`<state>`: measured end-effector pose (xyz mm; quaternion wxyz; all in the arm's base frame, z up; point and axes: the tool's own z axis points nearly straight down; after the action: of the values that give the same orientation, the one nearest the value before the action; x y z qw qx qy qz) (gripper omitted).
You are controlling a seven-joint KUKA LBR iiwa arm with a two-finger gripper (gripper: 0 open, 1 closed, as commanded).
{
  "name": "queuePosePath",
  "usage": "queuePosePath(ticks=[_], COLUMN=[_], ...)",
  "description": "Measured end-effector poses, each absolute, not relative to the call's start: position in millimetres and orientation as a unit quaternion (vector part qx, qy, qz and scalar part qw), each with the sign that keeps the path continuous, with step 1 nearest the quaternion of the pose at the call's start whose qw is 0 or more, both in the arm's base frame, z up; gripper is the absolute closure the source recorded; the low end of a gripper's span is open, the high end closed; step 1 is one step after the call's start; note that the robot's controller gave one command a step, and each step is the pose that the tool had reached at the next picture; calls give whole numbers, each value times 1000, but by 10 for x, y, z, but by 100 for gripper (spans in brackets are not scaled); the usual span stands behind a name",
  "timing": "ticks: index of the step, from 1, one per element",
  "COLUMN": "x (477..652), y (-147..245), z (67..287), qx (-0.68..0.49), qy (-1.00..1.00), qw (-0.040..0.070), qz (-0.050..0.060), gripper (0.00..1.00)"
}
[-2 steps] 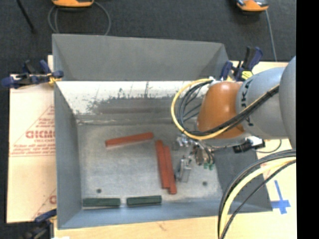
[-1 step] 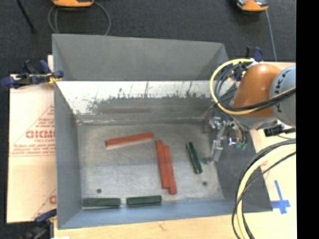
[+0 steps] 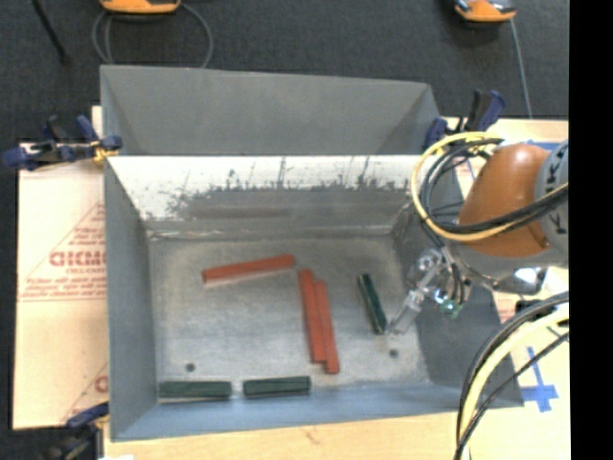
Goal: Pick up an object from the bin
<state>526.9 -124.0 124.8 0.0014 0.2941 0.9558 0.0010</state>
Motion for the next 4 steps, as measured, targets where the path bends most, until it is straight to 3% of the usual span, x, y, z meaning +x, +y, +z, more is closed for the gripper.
queuePosePath(ticks=[1,2,3,4], x=[5881,5940,5718,6238], y=[-1190,-1582,-927,-101], z=[907,711,848,838], qx=[-8,-117,-405,-433], qy=[1000,993,914,901], qw=[3,4,2,5], qz=[-1,-2,0,-1], gripper=[0,0,0,0])
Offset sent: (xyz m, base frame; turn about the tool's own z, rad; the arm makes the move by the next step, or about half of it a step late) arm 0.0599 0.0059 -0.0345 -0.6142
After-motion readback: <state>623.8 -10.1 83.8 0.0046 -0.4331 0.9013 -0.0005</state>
